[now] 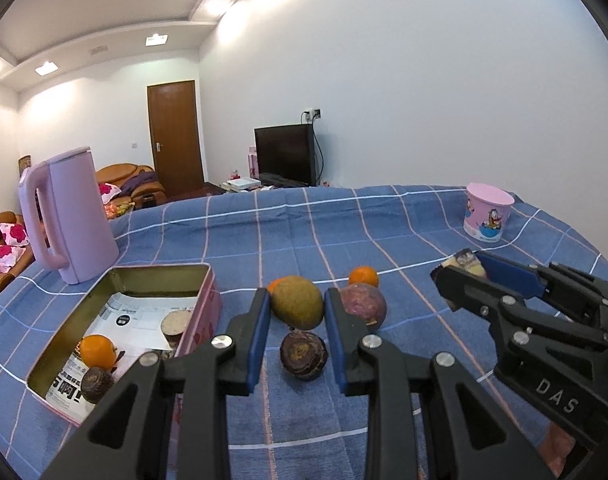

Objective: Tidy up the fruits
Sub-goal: 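Carry the yellow-brown fruit with the left gripper while the right carries the cylinder to the tin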

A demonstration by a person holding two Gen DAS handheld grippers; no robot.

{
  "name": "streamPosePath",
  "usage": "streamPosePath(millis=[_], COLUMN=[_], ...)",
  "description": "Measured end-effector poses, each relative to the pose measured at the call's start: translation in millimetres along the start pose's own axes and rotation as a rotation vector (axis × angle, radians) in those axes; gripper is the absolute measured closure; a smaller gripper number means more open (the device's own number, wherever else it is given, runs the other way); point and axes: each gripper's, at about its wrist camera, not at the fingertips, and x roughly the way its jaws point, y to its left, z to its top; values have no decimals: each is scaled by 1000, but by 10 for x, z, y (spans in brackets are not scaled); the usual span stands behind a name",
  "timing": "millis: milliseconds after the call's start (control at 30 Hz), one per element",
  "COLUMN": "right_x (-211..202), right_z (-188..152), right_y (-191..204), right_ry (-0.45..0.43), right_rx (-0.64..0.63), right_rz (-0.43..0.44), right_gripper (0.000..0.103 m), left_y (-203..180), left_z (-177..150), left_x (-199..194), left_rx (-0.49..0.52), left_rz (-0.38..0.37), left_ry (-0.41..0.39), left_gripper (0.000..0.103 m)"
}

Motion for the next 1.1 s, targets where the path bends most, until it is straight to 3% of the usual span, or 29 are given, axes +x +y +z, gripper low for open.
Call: streamPosePath(millis=[800,1100], right_x=[196,308], right_z=[48,143], right_y=[152,404], right_ry=[53,60], right_rx=[-32,-72], right_rz=[9,52], right_gripper=[68,68], left_y=[110,380], left_z=[-9,36], left_x=[-45,-35], left_rx=[3,-36], left_rz=[1,44], left_ry=[18,25], left_gripper=[74,74])
